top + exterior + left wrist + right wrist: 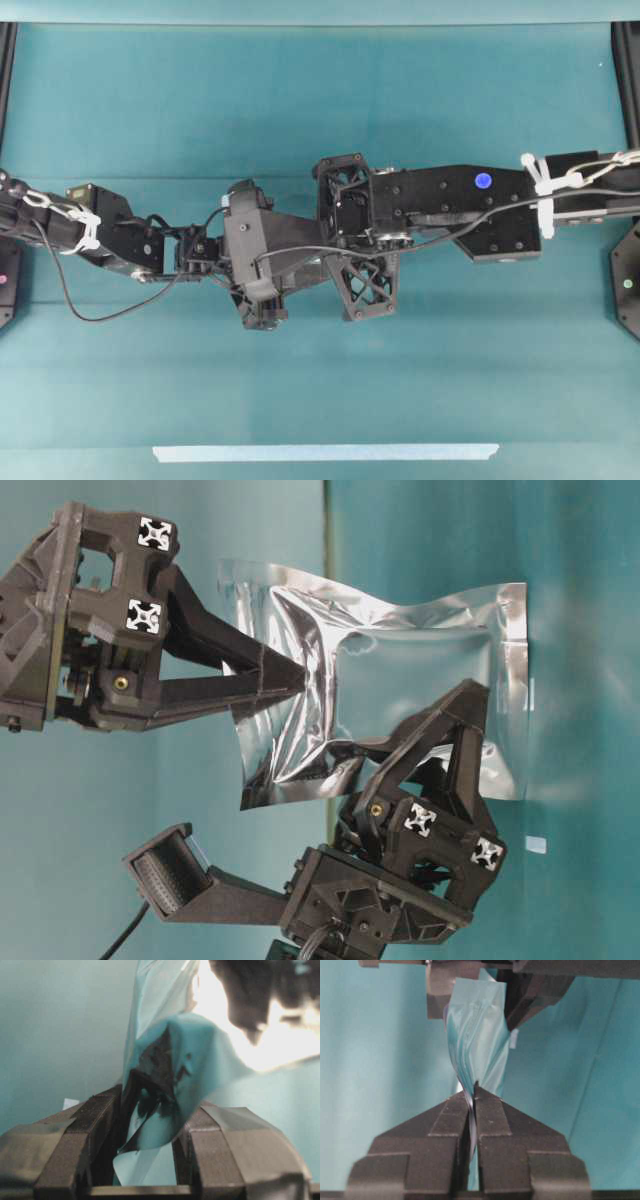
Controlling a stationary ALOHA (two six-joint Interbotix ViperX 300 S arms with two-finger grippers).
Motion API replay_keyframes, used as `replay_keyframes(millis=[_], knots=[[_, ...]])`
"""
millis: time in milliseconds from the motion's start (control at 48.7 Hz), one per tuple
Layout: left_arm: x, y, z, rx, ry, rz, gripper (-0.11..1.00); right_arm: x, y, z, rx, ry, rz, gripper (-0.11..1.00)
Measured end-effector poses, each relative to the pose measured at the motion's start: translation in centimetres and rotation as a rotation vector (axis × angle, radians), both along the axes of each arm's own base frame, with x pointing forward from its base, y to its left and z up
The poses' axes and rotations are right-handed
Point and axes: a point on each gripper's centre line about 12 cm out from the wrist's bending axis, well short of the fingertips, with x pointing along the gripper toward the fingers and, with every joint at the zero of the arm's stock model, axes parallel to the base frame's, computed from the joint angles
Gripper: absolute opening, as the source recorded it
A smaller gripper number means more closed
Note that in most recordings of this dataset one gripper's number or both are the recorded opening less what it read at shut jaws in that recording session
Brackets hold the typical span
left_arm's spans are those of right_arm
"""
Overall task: Hand over the silver zip bag and make it stand upright.
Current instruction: 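Open the right gripper and withdraw it to the right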
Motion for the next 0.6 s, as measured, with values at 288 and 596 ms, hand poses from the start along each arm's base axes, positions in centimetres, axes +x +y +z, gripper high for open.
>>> replay_keyframes(millis=[288, 596], knots=[[-0.03, -0.31, -0.23, 0.018, 0.019, -0.015, 0.29, 0.00, 0.65, -0.28, 0.016, 0.002, 0.007, 0.92], [0.04, -0.55, -0.22, 0.021, 0.022, -0.022, 0.29, 0.25, 0.74, -0.15, 0.025, -0.024, -0.021, 0.91]])
